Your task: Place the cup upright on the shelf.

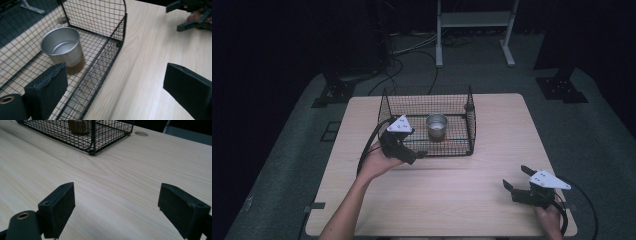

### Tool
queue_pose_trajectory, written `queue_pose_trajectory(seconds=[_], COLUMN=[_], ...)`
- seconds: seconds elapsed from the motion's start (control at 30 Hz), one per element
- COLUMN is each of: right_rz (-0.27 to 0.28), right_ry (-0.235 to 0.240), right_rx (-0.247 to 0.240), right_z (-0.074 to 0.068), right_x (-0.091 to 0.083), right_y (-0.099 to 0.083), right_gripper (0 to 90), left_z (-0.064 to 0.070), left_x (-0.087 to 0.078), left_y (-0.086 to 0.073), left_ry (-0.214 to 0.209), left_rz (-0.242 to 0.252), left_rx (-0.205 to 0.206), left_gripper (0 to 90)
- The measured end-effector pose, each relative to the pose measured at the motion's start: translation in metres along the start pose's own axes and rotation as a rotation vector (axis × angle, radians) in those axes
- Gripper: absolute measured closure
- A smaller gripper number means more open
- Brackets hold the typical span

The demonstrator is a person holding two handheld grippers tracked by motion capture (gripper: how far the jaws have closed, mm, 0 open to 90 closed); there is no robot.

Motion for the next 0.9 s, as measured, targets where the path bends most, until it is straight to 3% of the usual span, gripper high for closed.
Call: queue_pose_trajectory(seconds=[0.33, 0.9], right_rz=[0.001, -0.003], right_ry=[-0.003, -0.006], right_rx=[-0.001, -0.001], right_z=[0.000, 0.000], right_x=[0.000, 0.000], right_y=[0.000, 0.000], right_gripper=[13.5, 13.5], left_z=[0.009, 0.023], left_x=[-0.003, -0.013], left_y=[-0.007, -0.029], left_ry=[0.010, 0.025], left_rz=[0.013, 0.047], left_rx=[-0.004, -0.050], left_gripper=[4.5, 4.5])
Point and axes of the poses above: each handheld gripper's, and its own axes: x roughly forward along the jaws, y roughly out of its top, z roughly to its right, the point moved 10 cm from there along x, roughly forward along the jaws, and after that the axes turned 15 degrees about x, right-handed, at the moved point
